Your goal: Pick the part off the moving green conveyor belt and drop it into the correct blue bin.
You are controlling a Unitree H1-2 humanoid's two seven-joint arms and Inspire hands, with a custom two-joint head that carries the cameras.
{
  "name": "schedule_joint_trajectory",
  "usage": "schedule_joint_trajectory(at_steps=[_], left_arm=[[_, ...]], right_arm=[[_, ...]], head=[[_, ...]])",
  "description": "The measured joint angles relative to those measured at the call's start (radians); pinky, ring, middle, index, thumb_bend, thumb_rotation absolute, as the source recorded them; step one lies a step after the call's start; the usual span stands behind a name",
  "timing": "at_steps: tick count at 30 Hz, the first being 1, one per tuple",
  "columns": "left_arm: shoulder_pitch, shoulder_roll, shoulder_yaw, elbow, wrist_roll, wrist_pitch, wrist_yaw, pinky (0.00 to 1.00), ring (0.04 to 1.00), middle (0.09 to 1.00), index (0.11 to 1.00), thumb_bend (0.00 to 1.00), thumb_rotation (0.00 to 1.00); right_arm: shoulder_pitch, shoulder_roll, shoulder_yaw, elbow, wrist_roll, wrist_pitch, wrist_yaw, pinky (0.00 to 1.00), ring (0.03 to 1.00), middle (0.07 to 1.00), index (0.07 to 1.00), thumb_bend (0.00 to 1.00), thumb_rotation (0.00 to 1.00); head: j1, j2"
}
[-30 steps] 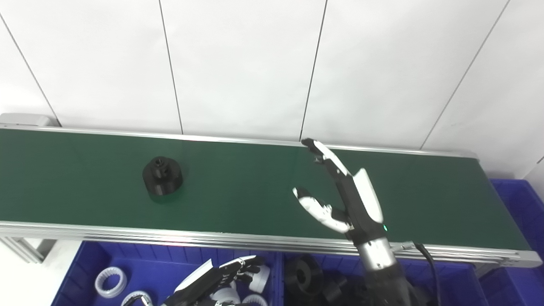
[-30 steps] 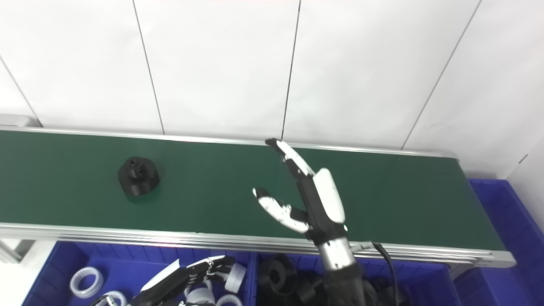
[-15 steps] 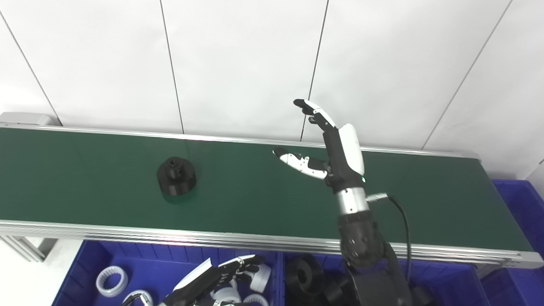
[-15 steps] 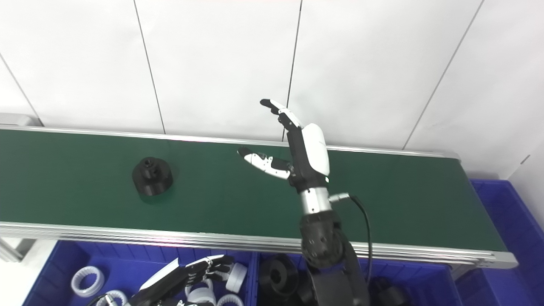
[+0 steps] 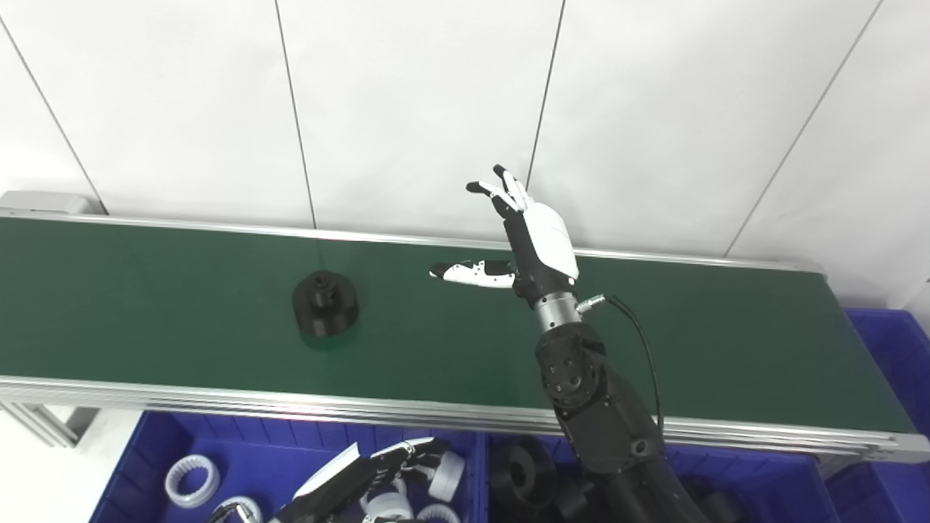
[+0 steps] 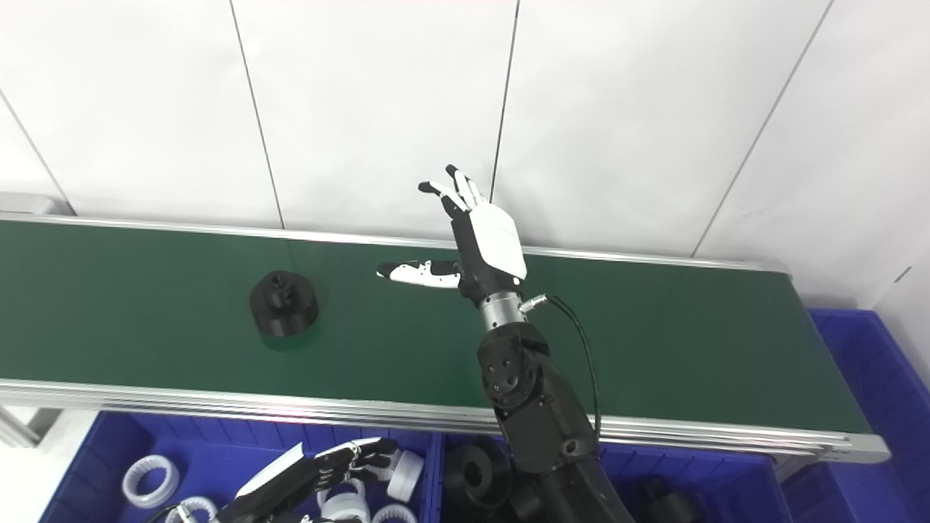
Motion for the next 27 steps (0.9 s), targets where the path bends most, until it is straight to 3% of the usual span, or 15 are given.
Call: schedule_joint_trajectory(at_steps=[6, 17, 27], left_arm=[[-0.001, 0.000, 0.001, 0.000, 0.000, 0.000, -0.005, 0.81, 0.883, 0.917, 0.891, 0.46, 0.51], [0.007, -0.015, 0.005, -0.003, -0.022, 0.000, -0.029, 0.82, 0.893, 0.923, 0.895, 0.47, 0.49], [0.027, -0.016, 0.014, -0.021, -0.022, 0.000, -0.035, 0.81, 0.885, 0.922, 0.891, 0.47, 0.48]], right_arm=[[-0.051, 0.003, 0.033, 0.157, 0.006, -0.002, -0.047, 1.00, 1.000, 1.000, 0.808, 1.00, 0.53], [-0.130, 0.018, 0.085, 0.425, 0.033, -0.019, -0.101, 0.99, 1.000, 1.000, 0.834, 1.00, 0.53], [-0.156, 0.025, 0.113, 0.528, 0.065, -0.021, -0.109, 0.98, 1.000, 1.000, 0.879, 1.00, 0.54]], head=[[-0.006, 0.000], [0.000, 0.005], [0.011, 0.014]])
